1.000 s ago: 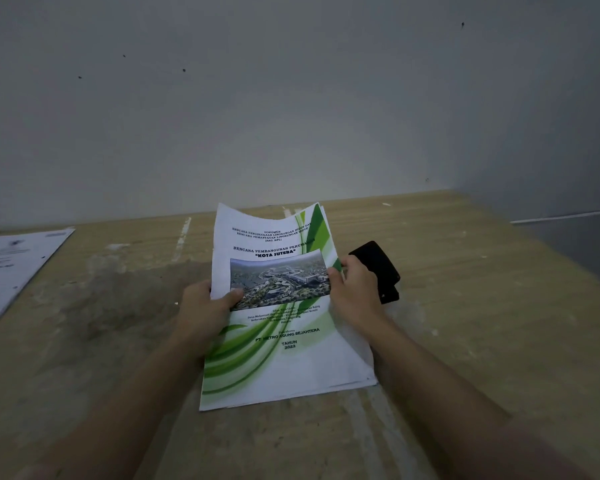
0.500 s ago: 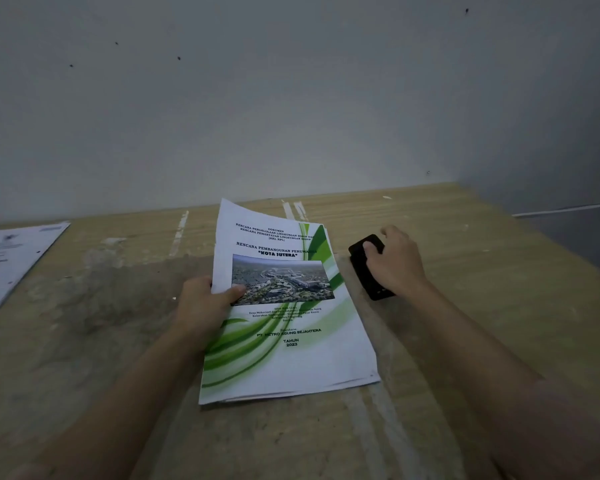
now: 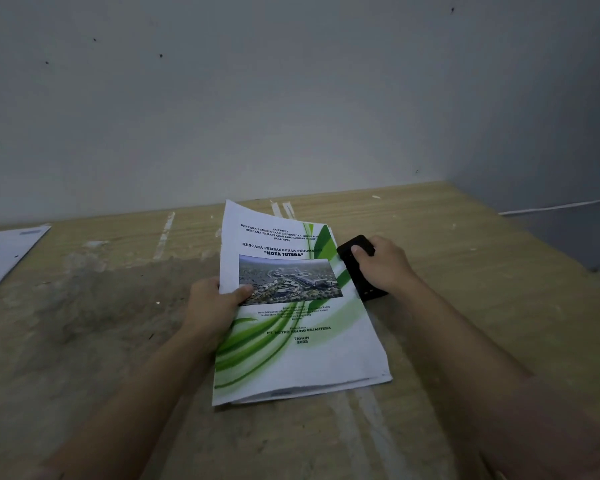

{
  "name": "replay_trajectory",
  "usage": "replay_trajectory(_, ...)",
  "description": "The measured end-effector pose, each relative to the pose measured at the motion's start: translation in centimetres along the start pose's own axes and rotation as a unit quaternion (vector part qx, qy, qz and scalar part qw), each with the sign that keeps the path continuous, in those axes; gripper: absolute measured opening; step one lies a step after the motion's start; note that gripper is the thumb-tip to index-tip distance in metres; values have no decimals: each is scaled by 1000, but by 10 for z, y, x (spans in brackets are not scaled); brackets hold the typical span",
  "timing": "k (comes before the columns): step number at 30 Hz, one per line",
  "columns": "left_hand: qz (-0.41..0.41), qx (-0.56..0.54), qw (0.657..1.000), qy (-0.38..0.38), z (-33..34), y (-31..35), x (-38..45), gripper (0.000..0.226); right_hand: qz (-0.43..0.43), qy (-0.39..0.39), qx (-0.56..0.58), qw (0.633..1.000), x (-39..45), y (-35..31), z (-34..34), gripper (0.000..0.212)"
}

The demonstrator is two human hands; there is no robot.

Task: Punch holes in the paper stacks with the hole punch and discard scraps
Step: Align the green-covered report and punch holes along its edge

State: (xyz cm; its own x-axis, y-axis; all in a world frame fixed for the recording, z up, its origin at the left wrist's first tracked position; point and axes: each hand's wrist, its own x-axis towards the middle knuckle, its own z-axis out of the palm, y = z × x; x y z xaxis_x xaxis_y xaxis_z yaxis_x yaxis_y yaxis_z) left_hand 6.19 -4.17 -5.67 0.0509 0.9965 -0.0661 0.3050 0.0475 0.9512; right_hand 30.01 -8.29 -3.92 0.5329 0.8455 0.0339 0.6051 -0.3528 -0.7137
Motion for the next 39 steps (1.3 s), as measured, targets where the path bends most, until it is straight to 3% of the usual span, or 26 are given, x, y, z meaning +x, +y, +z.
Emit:
replay_trajectory(18,45,56,997,-32,11,10,-11,18,18,-72,-5,997,6,-1,-9,34)
replay_trajectory(23,50,67,996,-38,11,5,-8,16,59,-31,113,991,29,-9,-15,31)
replay_trajectory(25,44,53,997,-41,11,2,-6,16,70,-53,143,986,37,-11,-11,45)
replay_trajectory(28,43,55,996,-47,11,1,-3,17,81,-82,167,979,43,-14,-8,52)
replay_trajectory(32,35,57,996,-56,11,2,1,14,93,-78,195,973,52,-11,-7,38)
replay_trajectory(39,23,45,996,-72,14,3,6,16,98,-114,198,969,49,-13,-12,42)
